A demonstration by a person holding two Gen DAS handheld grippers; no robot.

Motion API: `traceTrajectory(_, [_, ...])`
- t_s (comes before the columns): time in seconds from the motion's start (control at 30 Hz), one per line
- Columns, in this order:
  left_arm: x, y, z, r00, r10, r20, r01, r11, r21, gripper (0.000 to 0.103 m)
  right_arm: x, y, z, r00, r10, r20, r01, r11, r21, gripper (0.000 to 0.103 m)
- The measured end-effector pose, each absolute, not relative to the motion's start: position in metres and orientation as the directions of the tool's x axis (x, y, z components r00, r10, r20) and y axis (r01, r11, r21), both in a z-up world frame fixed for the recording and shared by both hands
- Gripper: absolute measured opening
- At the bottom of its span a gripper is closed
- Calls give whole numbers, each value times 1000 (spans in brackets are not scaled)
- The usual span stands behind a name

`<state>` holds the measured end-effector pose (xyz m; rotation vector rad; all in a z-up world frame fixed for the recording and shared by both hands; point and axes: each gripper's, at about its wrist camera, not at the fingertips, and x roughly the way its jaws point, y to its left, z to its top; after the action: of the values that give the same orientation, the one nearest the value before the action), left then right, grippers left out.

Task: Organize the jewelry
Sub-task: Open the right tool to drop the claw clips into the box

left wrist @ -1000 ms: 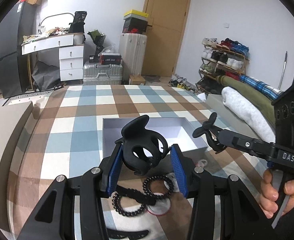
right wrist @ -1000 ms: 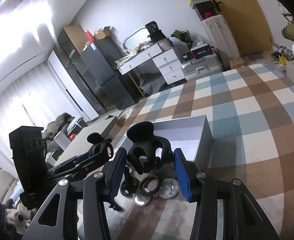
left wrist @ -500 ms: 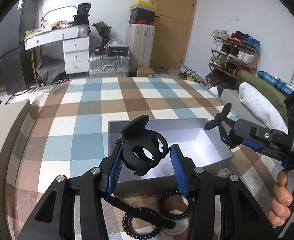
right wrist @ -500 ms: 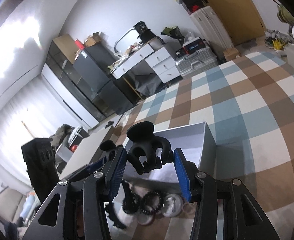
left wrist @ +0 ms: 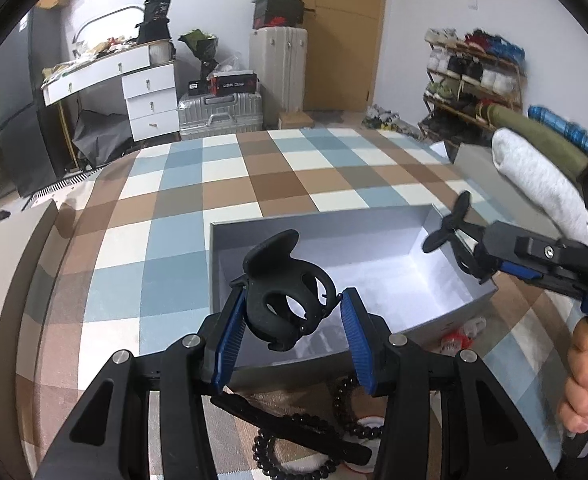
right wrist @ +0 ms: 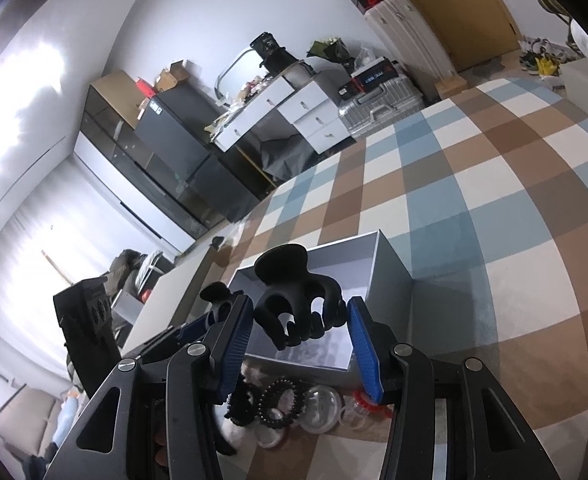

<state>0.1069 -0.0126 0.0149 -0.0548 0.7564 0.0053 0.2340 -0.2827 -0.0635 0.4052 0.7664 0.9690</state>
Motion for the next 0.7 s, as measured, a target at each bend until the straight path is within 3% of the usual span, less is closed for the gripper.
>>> traceTrajectory(0.5, [103, -14, 15, 710, -41, -702, -14, 997, -73, 42, 236, -278, -64, 318, 856, -408, -584, 515, 627, 48])
traceTrajectory(0.67, [93, -13, 21, 725, -88, -684, 5, 993, -122, 42, 227, -275, -59, 327, 844, -426, -619, 532, 578, 51])
traceTrajectory(0.7, [91, -13, 23, 727, -91, -681, 8, 992, -124, 43, 225, -275, -56, 333, 842, -425, -628, 534, 566, 56])
